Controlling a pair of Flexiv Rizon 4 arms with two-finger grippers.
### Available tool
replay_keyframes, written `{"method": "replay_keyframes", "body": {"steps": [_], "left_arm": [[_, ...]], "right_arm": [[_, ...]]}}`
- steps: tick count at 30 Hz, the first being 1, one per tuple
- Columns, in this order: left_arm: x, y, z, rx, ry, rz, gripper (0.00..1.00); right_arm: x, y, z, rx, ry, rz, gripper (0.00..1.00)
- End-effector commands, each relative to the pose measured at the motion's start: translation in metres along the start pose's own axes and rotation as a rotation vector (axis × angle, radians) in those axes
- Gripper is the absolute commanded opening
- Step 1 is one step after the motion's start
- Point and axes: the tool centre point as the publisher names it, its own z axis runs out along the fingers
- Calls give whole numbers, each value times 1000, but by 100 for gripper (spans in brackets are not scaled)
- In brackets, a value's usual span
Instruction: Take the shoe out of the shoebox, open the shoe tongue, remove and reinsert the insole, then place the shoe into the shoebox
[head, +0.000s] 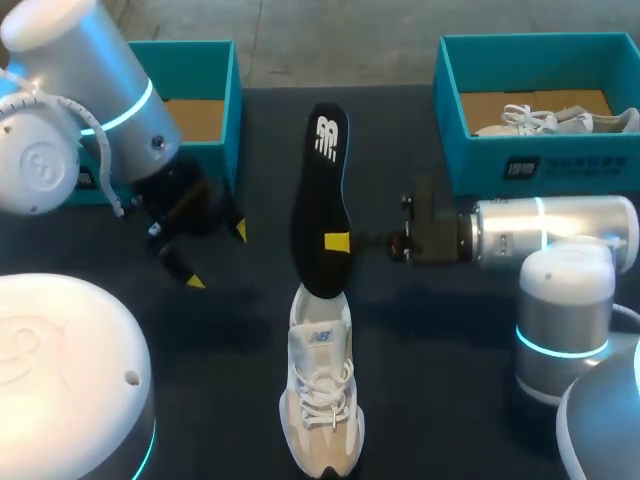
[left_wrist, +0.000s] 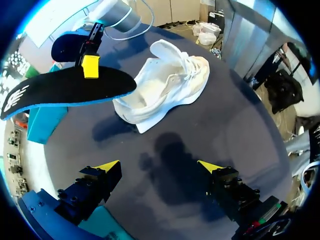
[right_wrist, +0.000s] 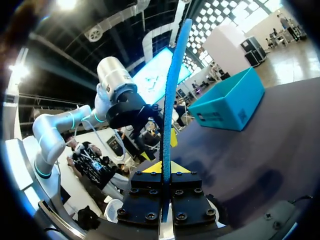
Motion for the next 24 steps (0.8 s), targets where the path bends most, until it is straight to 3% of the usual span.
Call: {"method": "replay_keyframes", "body": {"steps": [1, 24], "left_arm": [[1, -2, 10, 1, 12, -14, 100], [12, -13, 40, 15, 143, -224, 100]], "right_arm": [[-1, -3, 10, -9, 6, -10, 0], [4, -18, 15, -19, 31, -20, 0]]}}
